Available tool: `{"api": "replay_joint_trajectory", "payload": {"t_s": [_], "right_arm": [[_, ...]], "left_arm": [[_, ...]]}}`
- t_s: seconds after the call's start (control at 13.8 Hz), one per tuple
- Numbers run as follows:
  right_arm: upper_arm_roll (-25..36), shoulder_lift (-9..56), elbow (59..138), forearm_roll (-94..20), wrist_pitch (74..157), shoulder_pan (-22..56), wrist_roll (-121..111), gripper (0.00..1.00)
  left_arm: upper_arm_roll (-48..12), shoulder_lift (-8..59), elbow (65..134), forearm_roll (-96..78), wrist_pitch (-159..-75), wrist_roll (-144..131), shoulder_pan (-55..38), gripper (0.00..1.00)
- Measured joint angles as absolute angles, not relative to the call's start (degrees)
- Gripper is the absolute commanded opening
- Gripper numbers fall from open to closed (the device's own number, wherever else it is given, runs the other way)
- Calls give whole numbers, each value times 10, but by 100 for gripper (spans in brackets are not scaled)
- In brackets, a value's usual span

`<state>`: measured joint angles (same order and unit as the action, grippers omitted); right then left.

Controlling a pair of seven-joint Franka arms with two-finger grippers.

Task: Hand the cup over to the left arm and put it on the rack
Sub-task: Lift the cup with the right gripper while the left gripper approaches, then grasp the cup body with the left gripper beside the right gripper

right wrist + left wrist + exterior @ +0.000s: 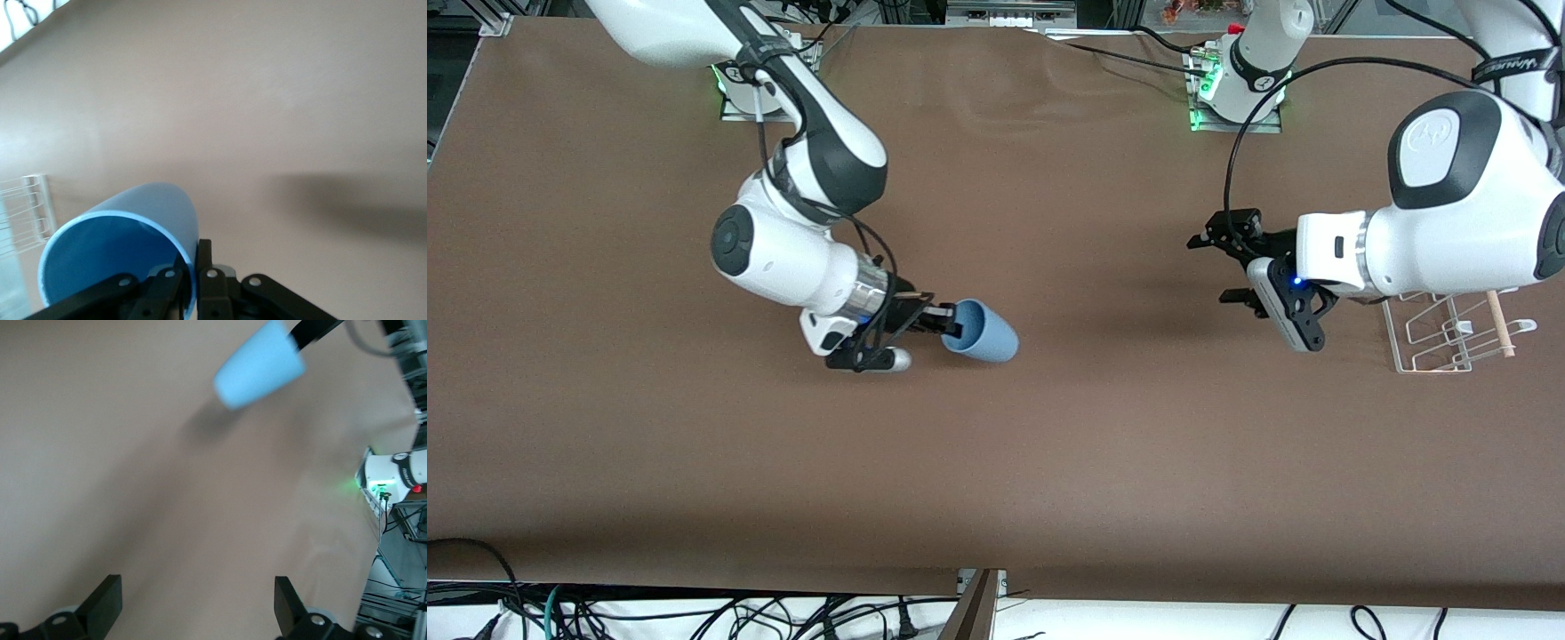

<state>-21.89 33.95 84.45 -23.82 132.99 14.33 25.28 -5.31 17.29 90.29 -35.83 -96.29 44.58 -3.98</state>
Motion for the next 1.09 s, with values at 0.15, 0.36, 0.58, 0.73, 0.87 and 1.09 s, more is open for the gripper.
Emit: {"api": "replay_joint_trajectory", "payload": {"t_s": [0.15, 0.36, 0.58, 0.73, 0.87, 1.09], "right_arm": [[-238, 348, 829, -239, 1329, 146, 290, 0], [-267, 350, 822, -241, 1325, 146, 324, 0], [-282, 350, 798, -241, 1312, 146, 371, 0], [-290, 351, 777, -242, 1298, 146, 406, 0], [-299, 351, 768, -242, 1296, 146, 429, 0], [-305, 353, 767, -242, 1296, 146, 435, 0]], "left_arm": [[-54, 185, 902, -411, -974, 525, -40, 100], [-57, 199, 901, -447, -1025, 652, -52, 100], [-60, 224, 901, -531, -1073, 769, -89, 100], [-60, 243, 902, -543, -1096, 834, -115, 100], [-60, 252, 903, -543, -1101, 865, -131, 100], [-60, 252, 903, -543, -1101, 882, -142, 90]]}}
